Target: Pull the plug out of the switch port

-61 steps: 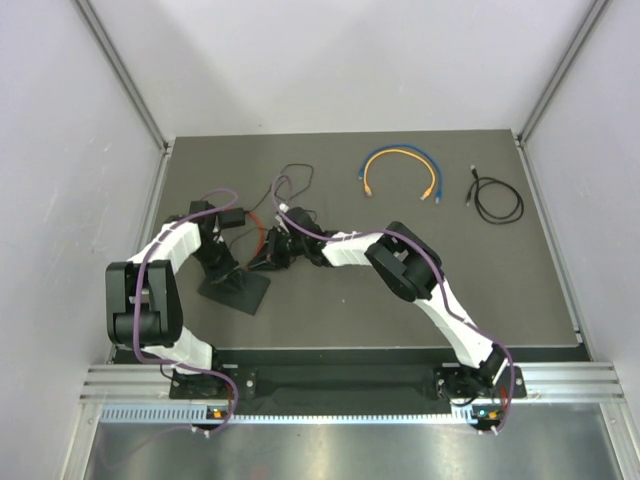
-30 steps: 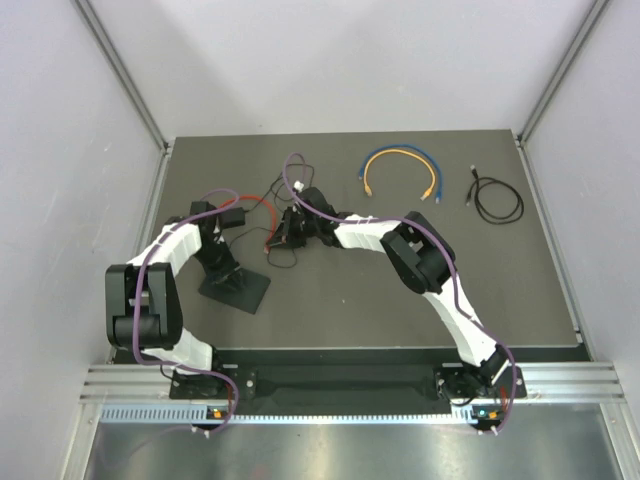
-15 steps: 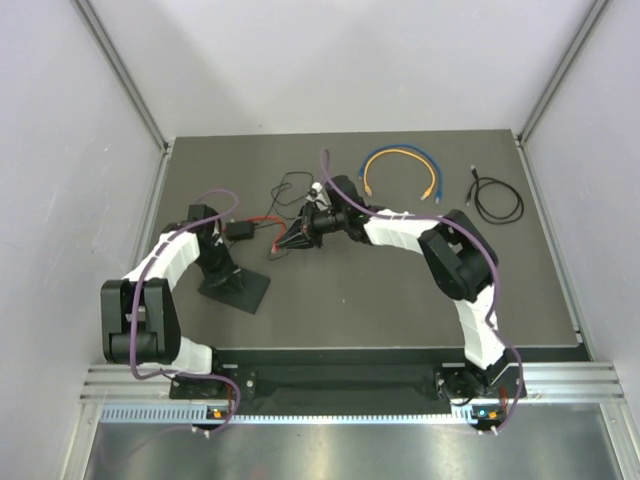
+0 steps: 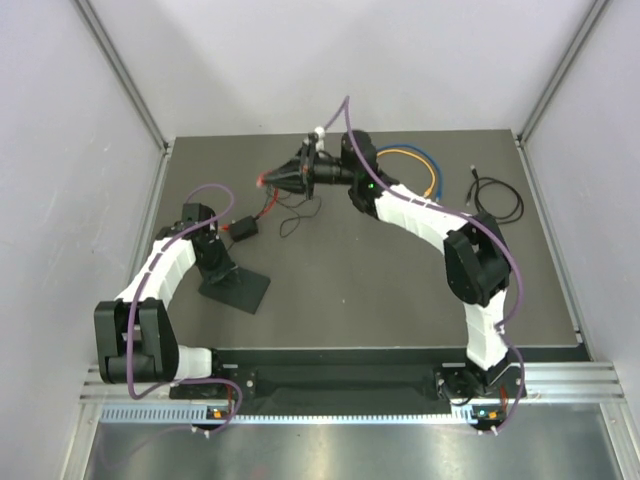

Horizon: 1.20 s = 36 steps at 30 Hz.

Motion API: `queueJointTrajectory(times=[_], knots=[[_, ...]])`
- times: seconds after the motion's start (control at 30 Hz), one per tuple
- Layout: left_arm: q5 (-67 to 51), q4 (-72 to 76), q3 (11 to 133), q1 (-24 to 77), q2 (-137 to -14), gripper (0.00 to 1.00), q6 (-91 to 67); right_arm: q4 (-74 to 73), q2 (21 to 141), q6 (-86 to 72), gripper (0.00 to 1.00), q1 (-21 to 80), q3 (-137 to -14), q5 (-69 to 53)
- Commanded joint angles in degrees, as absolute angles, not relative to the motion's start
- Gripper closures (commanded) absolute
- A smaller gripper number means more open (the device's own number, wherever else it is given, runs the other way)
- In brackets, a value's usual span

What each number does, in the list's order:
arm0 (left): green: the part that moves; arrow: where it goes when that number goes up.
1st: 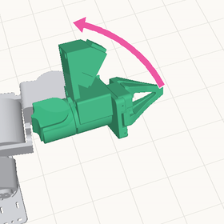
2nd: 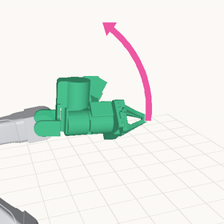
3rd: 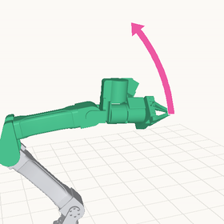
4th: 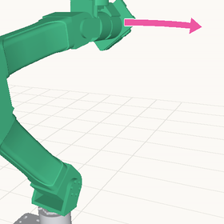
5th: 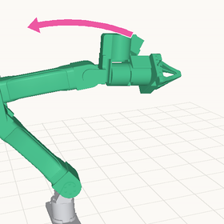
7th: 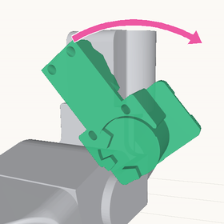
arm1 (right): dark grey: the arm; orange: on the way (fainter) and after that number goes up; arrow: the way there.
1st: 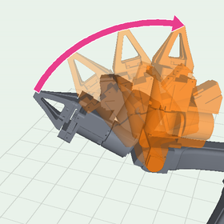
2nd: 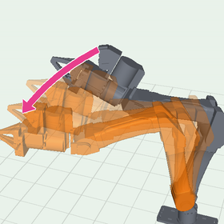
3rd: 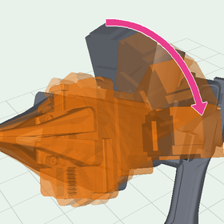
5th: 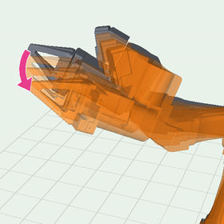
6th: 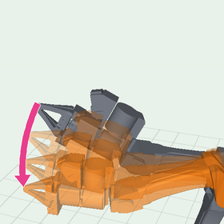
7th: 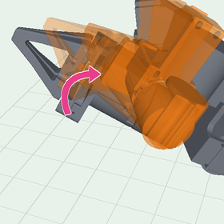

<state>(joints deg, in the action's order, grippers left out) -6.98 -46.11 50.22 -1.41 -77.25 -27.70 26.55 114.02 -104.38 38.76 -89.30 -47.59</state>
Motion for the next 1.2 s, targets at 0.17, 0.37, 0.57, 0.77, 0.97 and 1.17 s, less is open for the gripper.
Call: queueJointTrajectory(times=[0.17,0.37,0.57,0.77,0.97,1.17], knots=[[-6.9,-44.6,50.1,-1.3,-75.2,0.72,-27.0,12.9,113.0,-87.1,1.00,38.5,-115.7,-46.4],[-7.5,-44.1,49.9,-1.3,-76.2,0.72,-26.9,-4.1,113.9,-71.3,1.00,38.1,-122.8,-44.7],[-7.6,-43.9,49.8,-1.4,-76.0,0.71,-26.9,-28.2,113.7,-49.9,1.00,38.6,-131.4,-37.1],[-8.0,-44.0,49.9,-1.3,-76.8,0.71,-26.9,-32.3,105.9,-35.2,1.00,38.5,-122.0,-20.9],[-7.7,-44.1,49.8,-1.3,-76.4,0.71,-27.0,-36.3,103.3,-16.4,1.00,39.9,-119.2,2.5],[-8.6,-44.1,49.9,-1.3,-76.7,0.71,-26.8,-16.4,99.2,-22.7,1.00,39.9,-98.2,12.1]])
